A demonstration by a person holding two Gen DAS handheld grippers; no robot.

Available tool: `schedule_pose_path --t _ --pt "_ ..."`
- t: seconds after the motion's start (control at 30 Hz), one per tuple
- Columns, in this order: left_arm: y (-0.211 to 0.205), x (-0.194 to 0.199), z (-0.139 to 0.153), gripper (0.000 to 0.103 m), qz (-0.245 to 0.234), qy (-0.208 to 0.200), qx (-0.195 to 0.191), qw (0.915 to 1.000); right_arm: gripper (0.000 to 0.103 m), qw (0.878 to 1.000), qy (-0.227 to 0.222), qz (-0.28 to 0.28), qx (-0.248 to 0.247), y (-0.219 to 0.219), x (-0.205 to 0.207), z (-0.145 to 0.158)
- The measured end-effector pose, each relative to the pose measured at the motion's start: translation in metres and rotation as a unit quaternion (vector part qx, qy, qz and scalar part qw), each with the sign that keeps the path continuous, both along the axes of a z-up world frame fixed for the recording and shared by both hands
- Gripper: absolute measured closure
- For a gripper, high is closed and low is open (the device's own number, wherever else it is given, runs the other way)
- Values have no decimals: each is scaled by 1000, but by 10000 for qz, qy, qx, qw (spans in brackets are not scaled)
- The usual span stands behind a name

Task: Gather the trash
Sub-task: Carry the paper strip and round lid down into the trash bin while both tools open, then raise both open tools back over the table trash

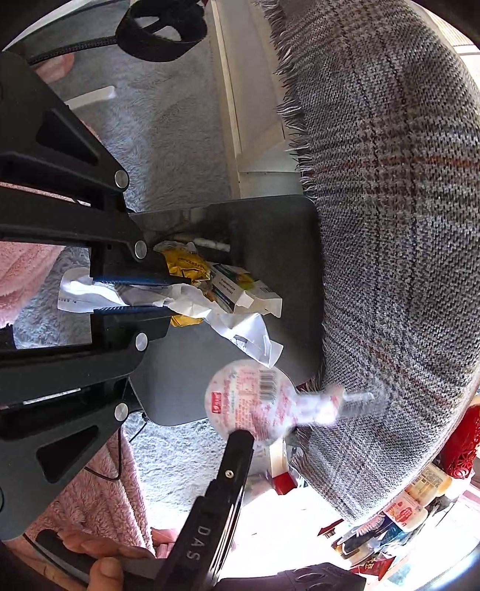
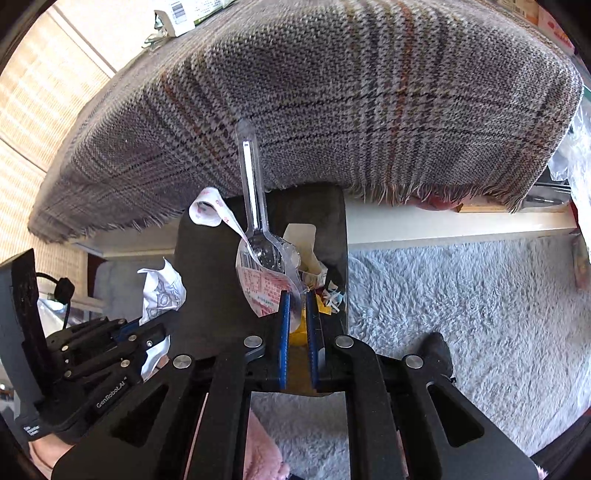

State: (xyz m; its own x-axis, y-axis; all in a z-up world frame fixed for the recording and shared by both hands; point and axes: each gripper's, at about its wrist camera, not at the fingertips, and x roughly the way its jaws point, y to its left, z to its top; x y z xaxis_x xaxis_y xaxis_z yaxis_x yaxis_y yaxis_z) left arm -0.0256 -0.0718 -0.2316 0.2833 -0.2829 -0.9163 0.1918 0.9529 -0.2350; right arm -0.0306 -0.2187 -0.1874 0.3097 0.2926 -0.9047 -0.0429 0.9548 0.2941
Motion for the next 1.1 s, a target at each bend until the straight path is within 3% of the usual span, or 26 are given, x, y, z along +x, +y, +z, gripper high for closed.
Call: schedule_pose_path --t 0.3,0.4,0.47,0.5,0.6,0.73,0.8,1.1 --pt "-1 4 -7 90 79 95 2 9999 90 9999 124 5 74 3 4 -6" --pt "-2 5 -7 80 106 100 7 9999 87 9999 137 -46 51 3 6 -7" --pt "-1 6 -6 62 135 76 25 9999 61 9999 117 -63 12 3 7 -6" --pt "1 5 -5 50 145 49 29 9999 38 9999 92 -61 -8 3 7 -5" --pt "11 4 1 38 145 -5 19 9999 32 9999 24 -35 -104 5 6 -2" --pt "14 2 6 15 164 -44 52 9998 15 9999 2 -90 -117 2 8 -1" --pt "16 1 9 9 175 -68 69 9998 10 9999 -46 -123 -101 -1 8 1" --pt "18 -1 24 8 159 -168 141 9996 3 9994 -120 -250 226 -12 11 10"
